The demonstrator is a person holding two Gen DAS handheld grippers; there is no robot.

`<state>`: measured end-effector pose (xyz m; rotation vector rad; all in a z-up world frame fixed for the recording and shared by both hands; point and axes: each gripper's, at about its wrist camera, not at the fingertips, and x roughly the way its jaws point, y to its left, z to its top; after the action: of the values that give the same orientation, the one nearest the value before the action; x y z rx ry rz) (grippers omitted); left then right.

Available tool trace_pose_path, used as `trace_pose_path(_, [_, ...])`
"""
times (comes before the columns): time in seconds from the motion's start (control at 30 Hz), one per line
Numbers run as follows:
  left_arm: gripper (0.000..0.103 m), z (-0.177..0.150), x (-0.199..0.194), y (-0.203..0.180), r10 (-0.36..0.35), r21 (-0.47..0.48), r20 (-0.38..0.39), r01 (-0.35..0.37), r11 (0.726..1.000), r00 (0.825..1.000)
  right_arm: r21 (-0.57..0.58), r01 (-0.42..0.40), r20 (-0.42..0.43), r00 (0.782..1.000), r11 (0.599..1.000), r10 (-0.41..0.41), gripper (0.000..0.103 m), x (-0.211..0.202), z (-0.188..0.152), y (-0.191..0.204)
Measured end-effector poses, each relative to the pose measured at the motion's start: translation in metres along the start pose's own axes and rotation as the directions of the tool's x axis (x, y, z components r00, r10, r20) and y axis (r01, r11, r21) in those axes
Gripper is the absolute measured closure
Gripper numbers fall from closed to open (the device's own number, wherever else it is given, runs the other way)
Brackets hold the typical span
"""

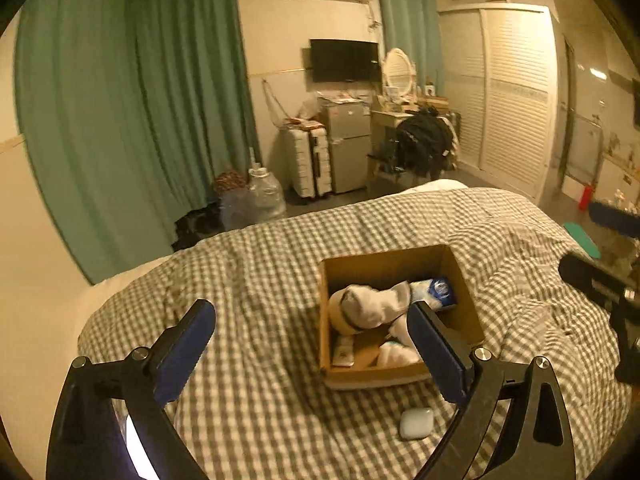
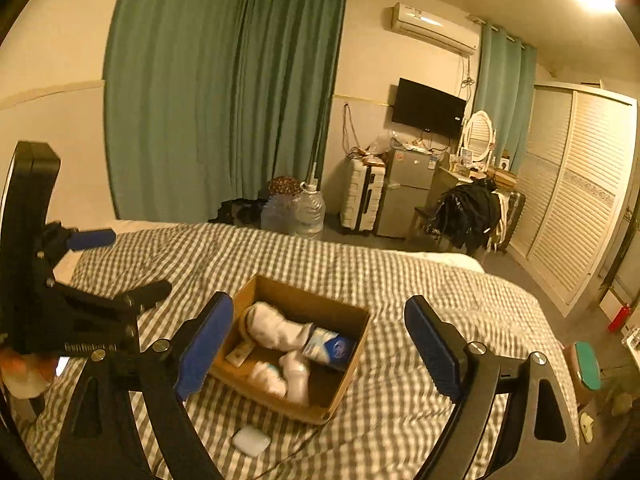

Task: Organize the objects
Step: 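Grasp the white earbuds case on the bed with the right tool, then carry the earbuds case into the box and open the right tool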

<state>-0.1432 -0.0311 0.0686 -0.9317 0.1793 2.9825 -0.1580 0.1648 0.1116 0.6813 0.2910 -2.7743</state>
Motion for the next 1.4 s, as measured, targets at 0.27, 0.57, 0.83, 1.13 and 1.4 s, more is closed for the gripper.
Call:
trace_pose_path(0.27, [0.003, -0.083, 0.033, 0.008, 0.097, -0.045, -0.049, -0.099, 0.994, 0.994, 0.063, -0.023, -0.135, 0.990, 0.998, 0.031, 0.015, 0.040, -0.086, 0.029])
trace_pose_path(0.57, [0.003, -0.154, 0.106, 0.003, 0.079, -0.013, -0.238, -0.085, 0.996, 0.968, 0.044, -0.059, -0.416, 0.907, 0.997, 0.072, 0.015, 0.141, -0.188, 0.058])
trace_pose_path(0.83, [0.003, -0.162, 0.117, 0.008, 0.042, -0.024, -0.291, -0.051, 0.998, 0.956, 0.083, -0.083, -0.533, 0.838, 0.993, 0.115, 0.016, 0.185, -0.218, 0.060])
trace_pose_path(1.13, [0.003, -0.168, 0.118, 0.005, 0.038, -0.036, -0.316, -0.052, 0.998, 0.948, 0.006, -0.072, -0.543, 0.837, 0.997, 0.063, 0.045, 0.184, -0.229, 0.069])
trace_pose_path(1.4, [0.003, -0.175, 0.087, -0.003, 0.062, -0.021, -0.299, -0.072, 0.997, 0.952, -0.017, -0.076, -0.462, 0.885, 0.997, 0.060, 0.045, 0.133, -0.224, 0.071])
